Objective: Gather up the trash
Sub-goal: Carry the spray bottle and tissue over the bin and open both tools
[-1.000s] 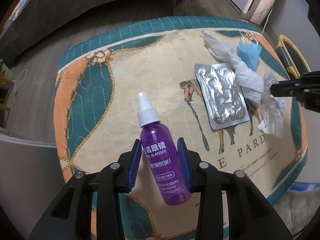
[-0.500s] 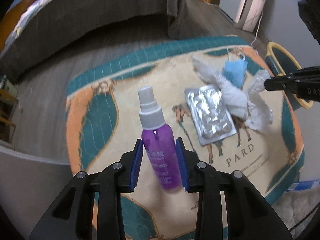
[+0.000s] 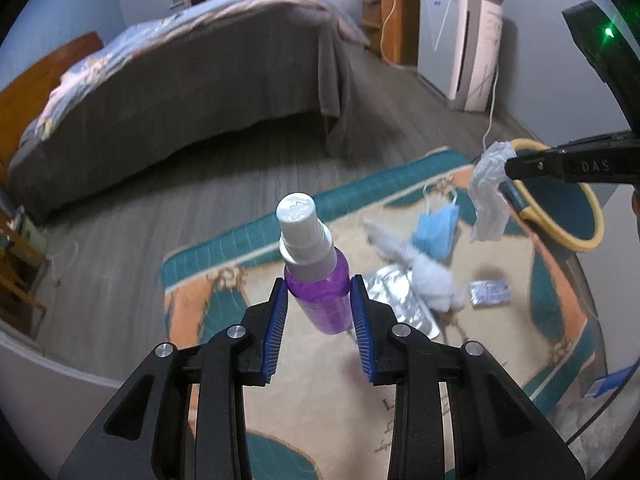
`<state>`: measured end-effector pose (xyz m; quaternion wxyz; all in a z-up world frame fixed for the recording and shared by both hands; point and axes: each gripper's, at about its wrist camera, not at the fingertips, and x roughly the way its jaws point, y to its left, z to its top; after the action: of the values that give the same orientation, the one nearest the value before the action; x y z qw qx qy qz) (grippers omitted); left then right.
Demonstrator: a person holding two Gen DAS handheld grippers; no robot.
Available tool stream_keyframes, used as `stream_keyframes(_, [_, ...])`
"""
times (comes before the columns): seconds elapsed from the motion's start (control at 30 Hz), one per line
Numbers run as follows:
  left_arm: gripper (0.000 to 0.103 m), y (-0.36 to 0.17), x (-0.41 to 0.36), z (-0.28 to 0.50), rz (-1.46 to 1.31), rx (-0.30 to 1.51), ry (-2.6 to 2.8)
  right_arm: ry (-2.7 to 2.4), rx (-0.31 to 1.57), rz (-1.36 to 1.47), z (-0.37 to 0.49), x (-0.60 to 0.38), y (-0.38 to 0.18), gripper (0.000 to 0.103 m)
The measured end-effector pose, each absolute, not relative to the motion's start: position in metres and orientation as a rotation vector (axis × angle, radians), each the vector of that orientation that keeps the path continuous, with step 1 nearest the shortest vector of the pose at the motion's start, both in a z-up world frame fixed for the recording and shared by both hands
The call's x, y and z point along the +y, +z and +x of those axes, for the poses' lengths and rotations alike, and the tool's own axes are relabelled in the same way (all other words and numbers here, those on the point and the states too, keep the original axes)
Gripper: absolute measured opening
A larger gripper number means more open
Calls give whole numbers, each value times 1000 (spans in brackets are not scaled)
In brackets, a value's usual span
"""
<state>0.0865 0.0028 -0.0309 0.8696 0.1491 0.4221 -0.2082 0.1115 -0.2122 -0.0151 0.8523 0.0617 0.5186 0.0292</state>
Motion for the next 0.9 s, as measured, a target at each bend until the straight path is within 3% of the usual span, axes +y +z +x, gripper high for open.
stream_keyframes(0.4, [33, -11, -36, 71, 336, 811, -503, -17, 1000, 153, 93, -254, 12, 2])
stream_keyframes(0.9, [33, -19, -95, 67, 386, 808, -563, -105, 995, 229, 70, -333, 2, 2])
